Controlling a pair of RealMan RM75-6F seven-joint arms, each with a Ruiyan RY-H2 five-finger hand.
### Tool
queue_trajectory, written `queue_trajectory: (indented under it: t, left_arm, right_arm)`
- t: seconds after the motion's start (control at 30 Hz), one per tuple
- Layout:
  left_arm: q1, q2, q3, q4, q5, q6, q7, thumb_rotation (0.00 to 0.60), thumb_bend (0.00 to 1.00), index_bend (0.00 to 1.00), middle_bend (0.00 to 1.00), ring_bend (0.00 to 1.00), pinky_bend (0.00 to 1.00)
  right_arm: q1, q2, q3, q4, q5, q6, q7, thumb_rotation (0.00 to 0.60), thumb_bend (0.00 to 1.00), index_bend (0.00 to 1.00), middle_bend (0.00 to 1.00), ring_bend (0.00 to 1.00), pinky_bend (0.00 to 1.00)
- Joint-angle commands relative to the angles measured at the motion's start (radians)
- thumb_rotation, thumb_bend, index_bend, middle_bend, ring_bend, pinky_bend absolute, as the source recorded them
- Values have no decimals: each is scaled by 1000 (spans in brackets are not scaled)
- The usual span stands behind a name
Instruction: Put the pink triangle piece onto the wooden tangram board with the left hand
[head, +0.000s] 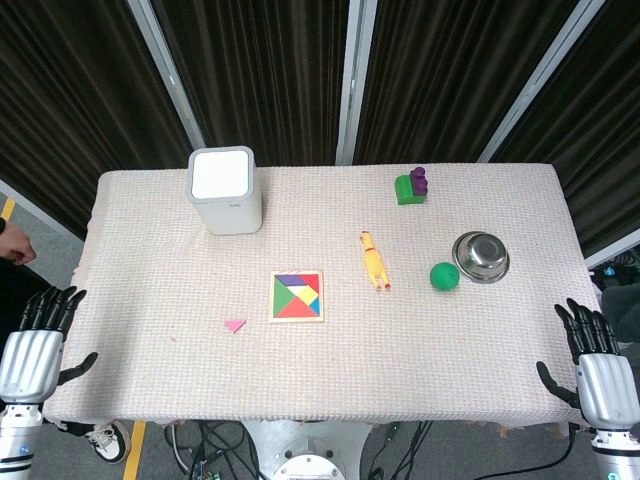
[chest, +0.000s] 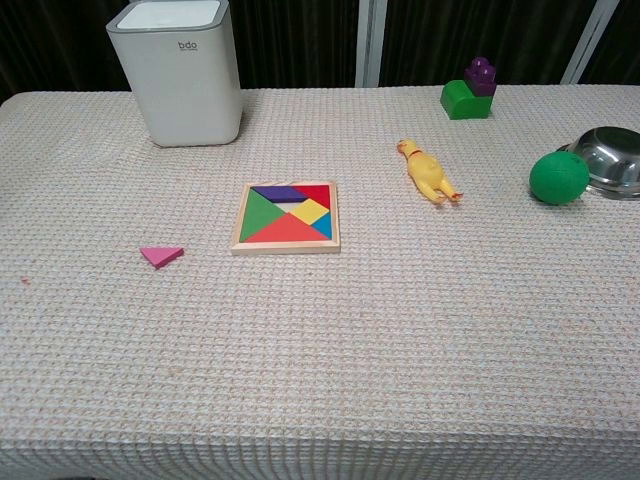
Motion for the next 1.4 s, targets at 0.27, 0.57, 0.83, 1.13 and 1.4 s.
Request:
queue_trajectory:
  t: [0.27, 0.57, 0.83, 1.13, 1.4]
  left_arm:
    - [1, 5, 6, -29, 22, 14, 34, 600, 147, 99, 83, 0, 77]
    - [-17, 2, 20, -41, 31, -26, 28, 600, 146, 99, 82, 0, 77]
    - [-60, -25, 32, -56, 60, -94, 15, 600, 146, 100, 82, 0, 77]
    - [-136, -123, -13, -77, 6, -186, 101, 600, 147, 118, 94, 0, 83]
    - [-224, -193, -46, -45, -73, -314, 90, 600, 146, 119, 99, 0, 84]
  right_arm:
    - [4, -2, -1, 11, -2, -3, 15, 600, 223, 0, 0, 0, 0]
    - [0, 3, 5, 0, 13, 0, 14, 600, 223, 0, 0, 0, 0]
    - [6, 25, -15, 4, -23, -9, 1, 600, 261, 0, 0, 0, 0]
    - [8, 9, -2, 10, -12, 1, 6, 600, 261, 0, 0, 0, 0]
    - [5, 25, 10, -2, -6, 19, 13, 600, 261, 0, 0, 0, 0]
